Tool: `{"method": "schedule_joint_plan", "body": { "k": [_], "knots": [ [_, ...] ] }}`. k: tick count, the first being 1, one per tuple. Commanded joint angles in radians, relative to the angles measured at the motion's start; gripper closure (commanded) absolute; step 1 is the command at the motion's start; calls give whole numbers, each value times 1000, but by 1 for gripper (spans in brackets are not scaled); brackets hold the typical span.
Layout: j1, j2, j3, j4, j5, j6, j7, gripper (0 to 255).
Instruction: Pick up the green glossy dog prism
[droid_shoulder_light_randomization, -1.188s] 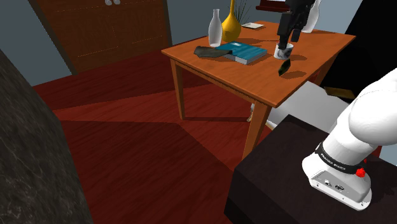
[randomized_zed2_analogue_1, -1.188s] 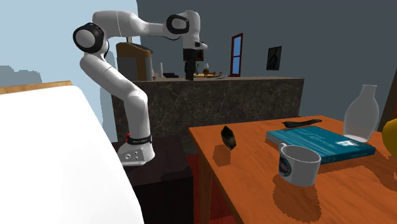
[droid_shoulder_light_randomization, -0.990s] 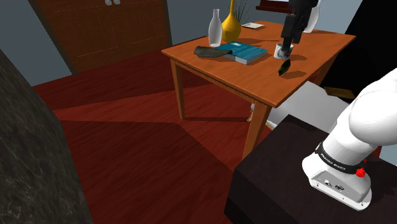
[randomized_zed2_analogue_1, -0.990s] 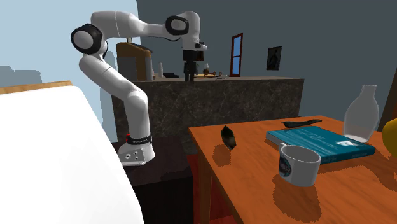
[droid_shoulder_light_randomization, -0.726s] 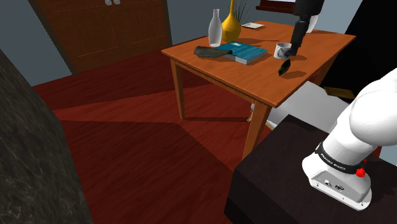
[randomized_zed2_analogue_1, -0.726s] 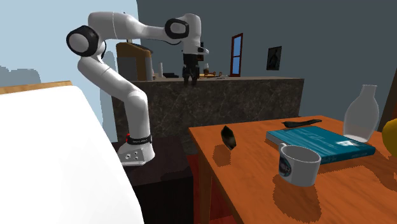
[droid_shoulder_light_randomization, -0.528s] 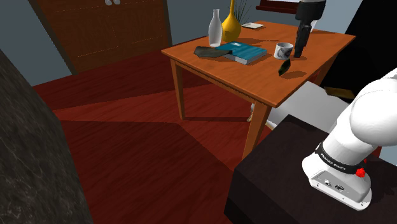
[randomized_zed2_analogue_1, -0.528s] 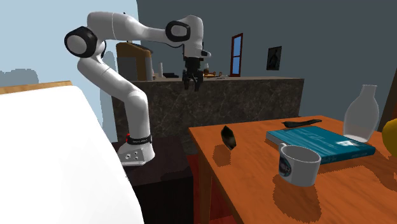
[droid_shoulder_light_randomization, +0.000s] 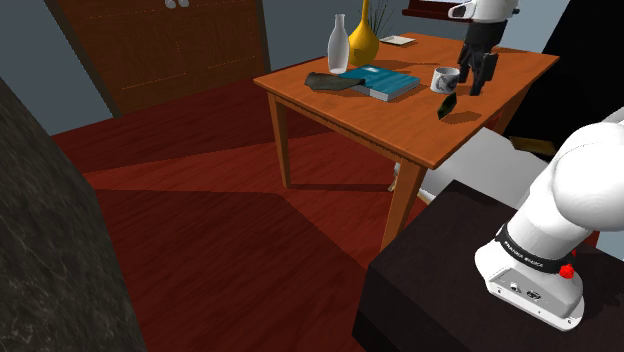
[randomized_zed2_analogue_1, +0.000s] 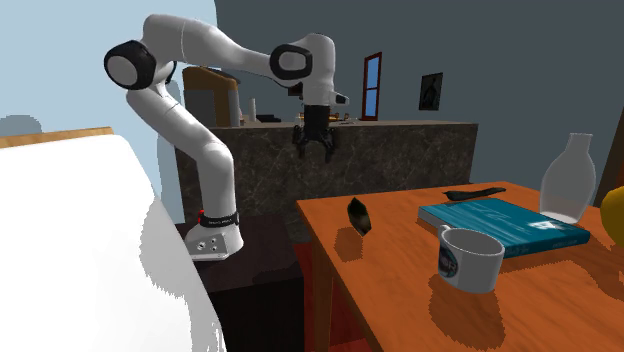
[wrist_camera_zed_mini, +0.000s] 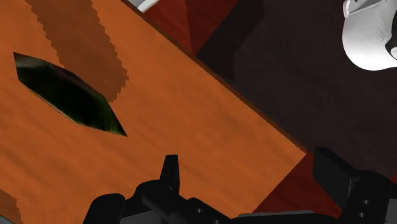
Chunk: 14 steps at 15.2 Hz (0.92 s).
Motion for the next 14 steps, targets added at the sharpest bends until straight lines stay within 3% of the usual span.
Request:
{"method": "schedule_joint_plan", "body": {
  "k": [1, 6, 11, 14],
  "knots": [
    [28, 49, -68, 11, -29, 54, -118, 0],
    [122, 209, -246, 83, -49, 182, -406, 0],
    [256, 408, -433, 180, 24, 304, -706, 0],
    [261, 432, -451, 154, 32, 349, -714, 0]
  ]
}}
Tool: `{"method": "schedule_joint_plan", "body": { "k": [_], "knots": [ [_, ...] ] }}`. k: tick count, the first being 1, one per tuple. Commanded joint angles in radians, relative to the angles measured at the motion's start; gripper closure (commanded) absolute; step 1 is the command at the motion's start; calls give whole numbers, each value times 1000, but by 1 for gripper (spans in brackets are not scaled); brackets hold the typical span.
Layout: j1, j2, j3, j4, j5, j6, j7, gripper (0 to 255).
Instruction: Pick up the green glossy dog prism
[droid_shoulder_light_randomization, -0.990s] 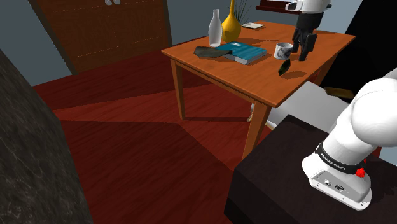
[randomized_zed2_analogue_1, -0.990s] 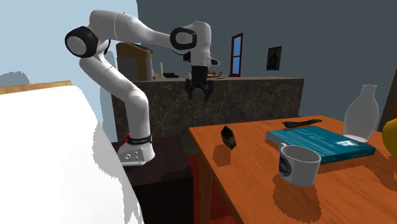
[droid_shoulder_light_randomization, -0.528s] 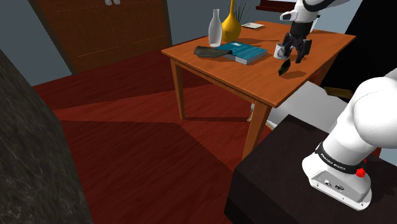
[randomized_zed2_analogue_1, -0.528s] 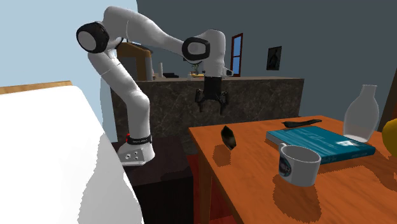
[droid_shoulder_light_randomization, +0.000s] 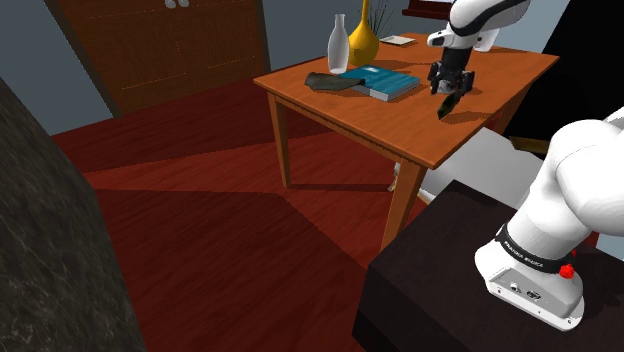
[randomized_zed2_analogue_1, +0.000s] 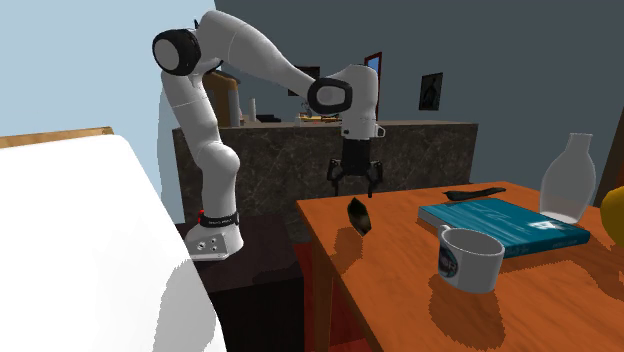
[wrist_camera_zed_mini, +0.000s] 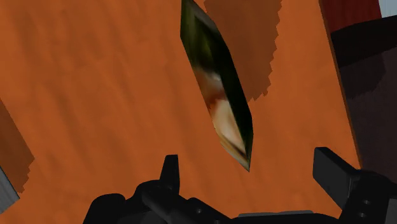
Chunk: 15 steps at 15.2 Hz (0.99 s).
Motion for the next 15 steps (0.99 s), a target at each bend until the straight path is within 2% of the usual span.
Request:
{"method": "schedule_joint_plan", "body": {
  "k": [1, 6, 7, 15],
  "knots": [
    [6, 18, -17, -15, 6, 33, -15, 0],
    [16, 52, -42, -43, 22, 88, -28, 0],
    [17, 55, -43, -41, 25, 89, -30, 255],
    [17, 55, -43, -41, 24, 89, -30, 255]
  ]
}}
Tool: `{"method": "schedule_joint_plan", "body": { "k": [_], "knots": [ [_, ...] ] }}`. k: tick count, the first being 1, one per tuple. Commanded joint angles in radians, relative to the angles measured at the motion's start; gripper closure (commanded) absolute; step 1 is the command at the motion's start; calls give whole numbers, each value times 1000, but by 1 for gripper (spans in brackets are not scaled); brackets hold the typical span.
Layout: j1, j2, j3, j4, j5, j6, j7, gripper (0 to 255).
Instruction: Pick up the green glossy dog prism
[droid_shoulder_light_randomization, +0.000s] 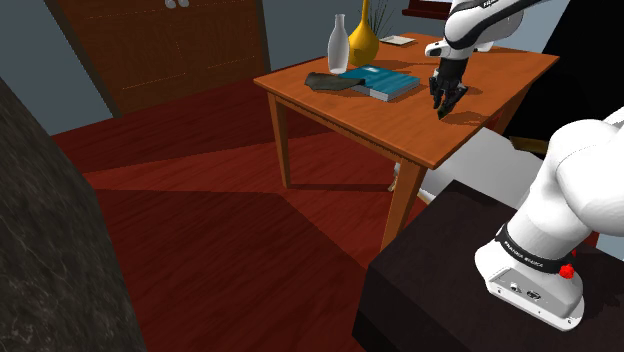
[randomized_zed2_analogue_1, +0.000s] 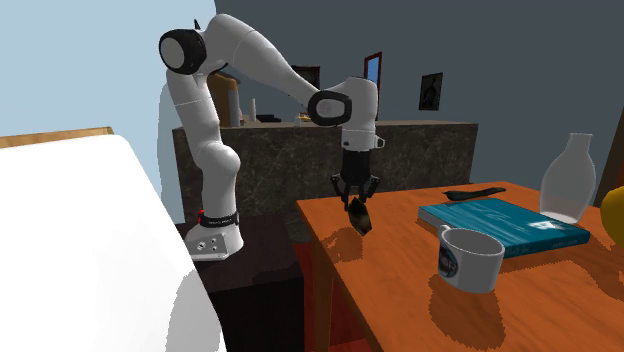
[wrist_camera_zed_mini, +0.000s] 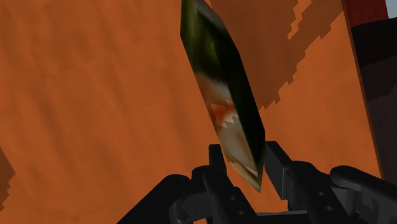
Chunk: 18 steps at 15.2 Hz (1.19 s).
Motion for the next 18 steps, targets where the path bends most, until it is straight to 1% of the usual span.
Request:
{"method": "schedule_joint_plan", "body": {
  "k": [1, 8, 16, 18],
  "knots": [
    [-1, -2, 1, -2, -2, 0, 2, 255],
    [-19, -63, 47, 55, -28, -108, 24, 255],
    [-29, -109, 90, 130, -38, -224, 34, 255],
    [-30, -109, 91, 132, -38, -227, 34, 255]
  ]
}}
